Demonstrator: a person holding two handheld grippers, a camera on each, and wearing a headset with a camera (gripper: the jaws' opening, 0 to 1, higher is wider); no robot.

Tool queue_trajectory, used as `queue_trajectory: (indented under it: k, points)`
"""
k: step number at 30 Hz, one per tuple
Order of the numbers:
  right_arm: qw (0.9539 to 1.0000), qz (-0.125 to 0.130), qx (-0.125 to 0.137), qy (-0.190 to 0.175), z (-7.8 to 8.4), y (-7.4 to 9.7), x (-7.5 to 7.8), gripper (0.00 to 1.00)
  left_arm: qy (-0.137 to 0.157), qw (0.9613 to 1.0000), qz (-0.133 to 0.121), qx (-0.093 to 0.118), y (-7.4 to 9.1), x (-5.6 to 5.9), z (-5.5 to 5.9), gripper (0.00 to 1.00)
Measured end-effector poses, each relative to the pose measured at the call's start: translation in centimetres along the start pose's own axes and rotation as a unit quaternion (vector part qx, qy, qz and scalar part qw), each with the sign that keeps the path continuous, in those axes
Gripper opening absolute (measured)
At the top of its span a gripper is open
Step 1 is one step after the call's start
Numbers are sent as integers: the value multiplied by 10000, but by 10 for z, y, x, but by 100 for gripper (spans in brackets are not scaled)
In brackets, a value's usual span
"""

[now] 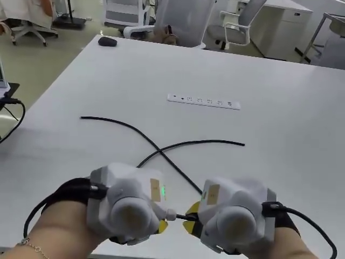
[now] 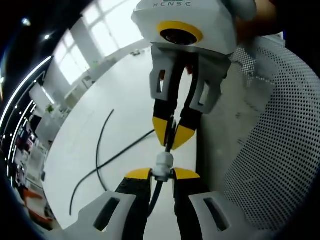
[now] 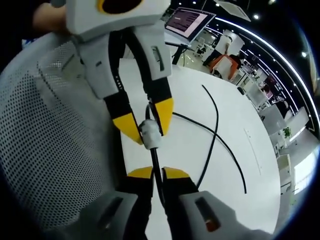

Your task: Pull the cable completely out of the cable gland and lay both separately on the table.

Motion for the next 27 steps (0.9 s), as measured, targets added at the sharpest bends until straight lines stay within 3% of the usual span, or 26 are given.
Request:
queue_trajectory:
  k: [4,10,15,27]
  points:
    - [10000,17,20,-69,1,1,1,5,68,10000,-18,47,0,-1,0,17]
    - [9998,134,-150,-49,5,1,2,5,96,9999,-71,-8,1,-2,2,17]
    - [9979,197,-615,45,15,-4,3,4,44,9998,-166,-61,2,-3,2,17]
    - [9969,96,-769,-158,23,-2,5,5,10,9998,-201,-73,2,-3,1,17]
Point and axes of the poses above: the centre of the closed fingertips' face, and the gripper's own axes: y roughly backward along the fingers, x roughly to its right, z roughly out of its underside, the point moved 10 cm from there along y, roughly backward along the fingers, and after that the axes turned 6 degrees about -x, right-handed, at the moved point
